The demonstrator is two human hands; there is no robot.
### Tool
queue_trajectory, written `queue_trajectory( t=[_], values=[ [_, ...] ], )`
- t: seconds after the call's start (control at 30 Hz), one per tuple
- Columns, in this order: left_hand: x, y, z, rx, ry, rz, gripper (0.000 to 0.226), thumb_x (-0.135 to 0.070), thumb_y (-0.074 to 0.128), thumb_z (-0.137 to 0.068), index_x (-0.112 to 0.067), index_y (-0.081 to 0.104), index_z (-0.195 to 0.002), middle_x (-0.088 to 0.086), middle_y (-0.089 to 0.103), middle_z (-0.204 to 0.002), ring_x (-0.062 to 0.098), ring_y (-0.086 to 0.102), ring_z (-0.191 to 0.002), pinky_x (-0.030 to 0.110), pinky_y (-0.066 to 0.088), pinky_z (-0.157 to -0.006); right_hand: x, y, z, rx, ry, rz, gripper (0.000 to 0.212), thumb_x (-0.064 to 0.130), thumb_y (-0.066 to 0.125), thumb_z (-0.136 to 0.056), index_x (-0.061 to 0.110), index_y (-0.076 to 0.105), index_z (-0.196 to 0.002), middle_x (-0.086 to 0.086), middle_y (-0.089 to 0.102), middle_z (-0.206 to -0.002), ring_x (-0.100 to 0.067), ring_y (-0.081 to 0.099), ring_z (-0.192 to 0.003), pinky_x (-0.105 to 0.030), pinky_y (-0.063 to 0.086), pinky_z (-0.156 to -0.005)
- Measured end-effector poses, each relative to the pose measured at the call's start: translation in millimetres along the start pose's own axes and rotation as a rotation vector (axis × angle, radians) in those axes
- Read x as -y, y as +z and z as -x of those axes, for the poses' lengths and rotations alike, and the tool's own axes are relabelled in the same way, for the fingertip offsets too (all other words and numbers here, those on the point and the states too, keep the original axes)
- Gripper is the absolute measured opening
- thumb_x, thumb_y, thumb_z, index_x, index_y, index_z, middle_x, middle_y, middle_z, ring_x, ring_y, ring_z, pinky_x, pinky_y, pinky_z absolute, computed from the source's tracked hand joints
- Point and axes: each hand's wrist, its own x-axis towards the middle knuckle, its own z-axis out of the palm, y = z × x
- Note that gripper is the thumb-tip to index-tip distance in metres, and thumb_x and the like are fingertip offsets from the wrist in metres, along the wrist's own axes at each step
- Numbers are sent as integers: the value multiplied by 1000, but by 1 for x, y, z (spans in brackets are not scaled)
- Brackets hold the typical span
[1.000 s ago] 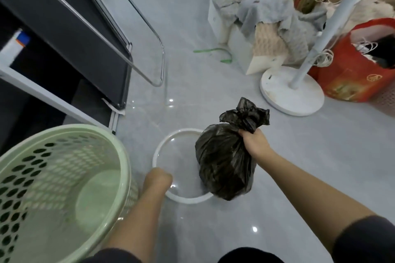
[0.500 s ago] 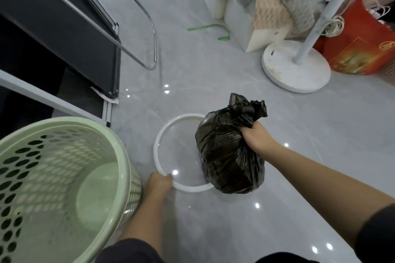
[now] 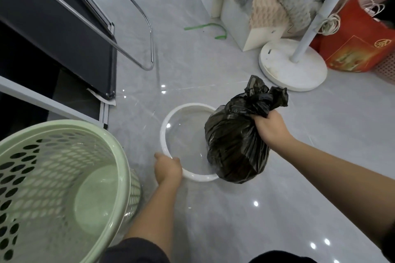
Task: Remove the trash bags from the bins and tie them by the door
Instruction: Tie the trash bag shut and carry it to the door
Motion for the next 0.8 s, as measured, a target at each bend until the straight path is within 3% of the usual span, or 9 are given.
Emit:
queue_trajectory(
  t=[0.07, 0.13, 0.23, 0.37, 0.53, 0.63, 0.73, 0.8],
  values=[
    [-22, -9, 8, -32, 113, -64, 27, -14, 53, -90, -1, 44, -111, 23, 62, -106, 40, 61, -95, 39, 44, -69, 8, -5, 4, -52, -9, -29, 21, 12, 49, -90, -2, 65, -93, -12, 66, -96, -27, 59, -96, -43, 49, -90],
    [-44, -24, 15, -88, 227, -125, 24, -13, 48, -91, -4, 43, -113, 21, 62, -101, 38, 61, -91, 37, 41, -64, 20, -10, 9, -89, -22, -87, 21, 10, 48, -90, -4, 64, -92, -11, 64, -93, -27, 59, -93, -39, 48, -85],
    [-78, -62, 17, -195, 384, -208, 26, -12, 45, -91, -5, 44, -116, 22, 61, -100, 39, 60, -89, 38, 43, -64, 46, -24, 16, -160, -82, -193, 18, 9, 47, -91, -2, 62, -91, -7, 61, -86, -20, 55, -84, -30, 43, -75],
    [-112, -136, 18, -349, 451, -270, 29, -10, 44, -91, 0, 47, -118, 28, 59, -108, 44, 57, -99, 43, 42, -71, 85, -41, 22, -206, -203, -303, 10, 6, 46, -89, 10, 54, -84, 4, 53, -77, -9, 47, -75, -25, 40, -64],
    [-111, -234, 16, -454, 321, -251, 29, -16, 46, -89, 2, 54, -110, 28, 59, -111, 45, 57, -101, 44, 45, -75, 121, -41, 32, -171, -286, -344, 20, 9, 48, -88, 21, 47, -72, 7, 45, -71, -8, 40, -71, -26, 33, -61],
    [-85, -273, 26, -417, 193, -223, 28, -20, 51, -88, 0, 59, -105, 22, 64, -97, 39, 64, -79, 40, 52, -62, 134, -29, 41, -117, -288, -349, 25, 10, 46, -90, 19, 44, -67, 4, 43, -68, -10, 38, -67, -28, 32, -58],
    [-51, -301, 45, -334, 65, -198, 23, -20, 51, -92, 0, 58, -99, 18, 66, -78, 29, 66, -54, 30, 47, -45, 140, -9, 48, -79, -283, -322, 13, 10, 45, -89, 11, 50, -78, 3, 46, -71, -10, 42, -69, -24, 34, -56],
    [-28, -317, 55, -281, -19, -193, 20, -16, 50, -92, 2, 58, -98, 19, 68, -73, 30, 67, -52, 31, 49, -45, 141, 8, 52, -38, -250, -306, 9, 10, 44, -89, 7, 52, -85, 1, 49, -73, -13, 44, -71, -26, 35, -57]
  ],
)
